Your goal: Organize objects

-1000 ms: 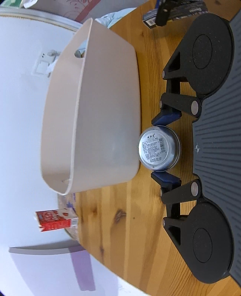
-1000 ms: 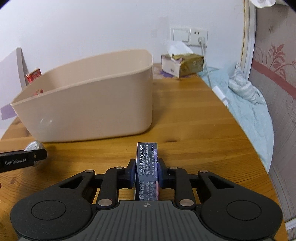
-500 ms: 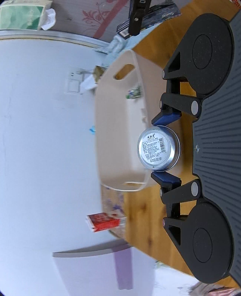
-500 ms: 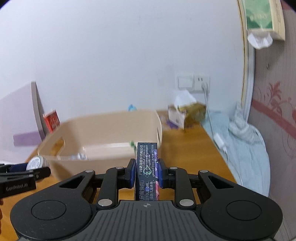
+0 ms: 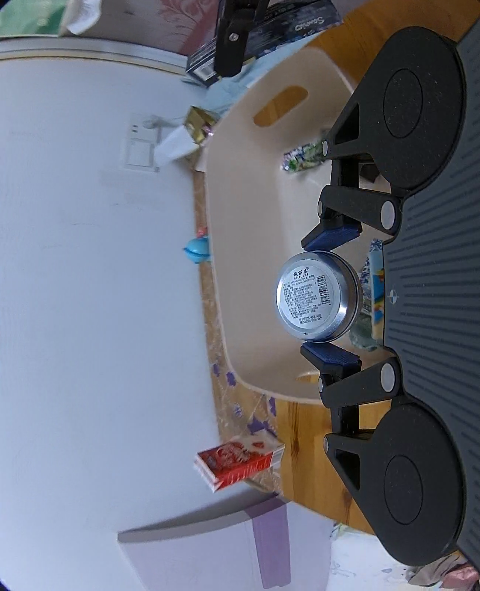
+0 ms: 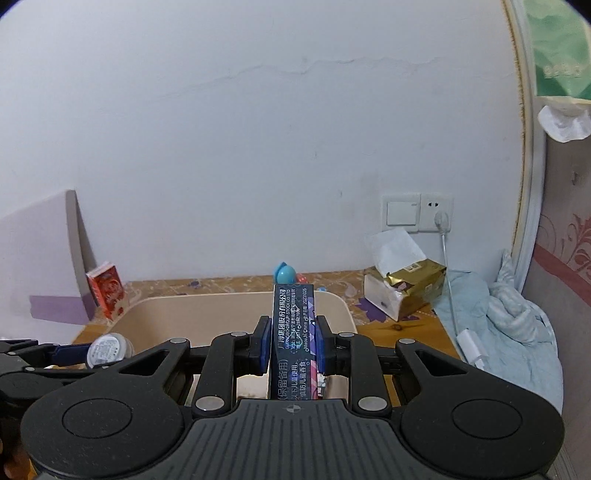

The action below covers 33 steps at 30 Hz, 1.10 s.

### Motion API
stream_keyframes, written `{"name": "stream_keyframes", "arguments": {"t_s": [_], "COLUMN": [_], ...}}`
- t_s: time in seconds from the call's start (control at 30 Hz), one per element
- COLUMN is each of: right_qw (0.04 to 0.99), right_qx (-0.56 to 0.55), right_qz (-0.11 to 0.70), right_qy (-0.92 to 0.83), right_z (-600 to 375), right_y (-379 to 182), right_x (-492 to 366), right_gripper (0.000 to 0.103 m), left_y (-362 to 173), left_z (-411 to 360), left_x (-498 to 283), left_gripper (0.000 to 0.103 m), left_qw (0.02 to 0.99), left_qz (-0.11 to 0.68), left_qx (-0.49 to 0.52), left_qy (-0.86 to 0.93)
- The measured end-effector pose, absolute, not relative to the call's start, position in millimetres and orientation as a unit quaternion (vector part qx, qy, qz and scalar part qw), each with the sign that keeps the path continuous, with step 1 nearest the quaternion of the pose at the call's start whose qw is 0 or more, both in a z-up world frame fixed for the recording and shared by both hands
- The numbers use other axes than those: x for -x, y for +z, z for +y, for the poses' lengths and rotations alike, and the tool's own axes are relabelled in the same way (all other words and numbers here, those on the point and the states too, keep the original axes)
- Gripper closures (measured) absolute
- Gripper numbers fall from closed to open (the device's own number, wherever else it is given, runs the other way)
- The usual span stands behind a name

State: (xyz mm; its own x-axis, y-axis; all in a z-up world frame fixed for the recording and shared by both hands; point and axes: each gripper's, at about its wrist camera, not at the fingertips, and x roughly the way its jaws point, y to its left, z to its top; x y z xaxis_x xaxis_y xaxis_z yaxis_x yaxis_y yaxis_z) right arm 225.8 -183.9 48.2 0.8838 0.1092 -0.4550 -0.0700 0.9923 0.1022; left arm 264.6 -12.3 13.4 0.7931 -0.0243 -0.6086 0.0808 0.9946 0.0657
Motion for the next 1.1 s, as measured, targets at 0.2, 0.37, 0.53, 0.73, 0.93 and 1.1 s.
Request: {"name": "stream_keyframes", "arguments": {"t_s": [0.2,0.37,0.53,0.73,0.93,1.1], "right_qw": [0.953,0.938,0.932,0.942,0.946,0.949], "right_qx": [-0.039,-0.028,-0.032,-0.021,-0.01,-0.011], "right_qz": [0.296,0.342,0.357,0.331,0.321,0.312], "right_qy": [0.047,0.052,0.06,0.055,0.048,0.049], "right_z": [-174,-167,-167,-169,-170,-172], "right_y": [17,-9,-13,1,14,25], "right_x": [-272,-288,-291,-273,-251,-224], "right_gripper": [0.081,0.08,0.06,0.033,0.026,0.022], "left_y": [-19,-30,-25,-9,5,18], "left_z": [-19,-15,-14,-17,-16,-14], "left_x": [-300,-306,-303,-285,-263,-237], "left_gripper": [0.048,0.047,0.039,0.02,0.019,0.019], "left_qw": [0.918,0.907,0.909,0.92,0.926,0.931], "left_qz": [0.391,0.415,0.413,0.387,0.373,0.36], "left_qx": [-0.056,-0.056,-0.044,-0.044,-0.047,-0.047], "left_qy": [-0.037,-0.04,-0.044,-0.029,-0.017,-0.018]}}
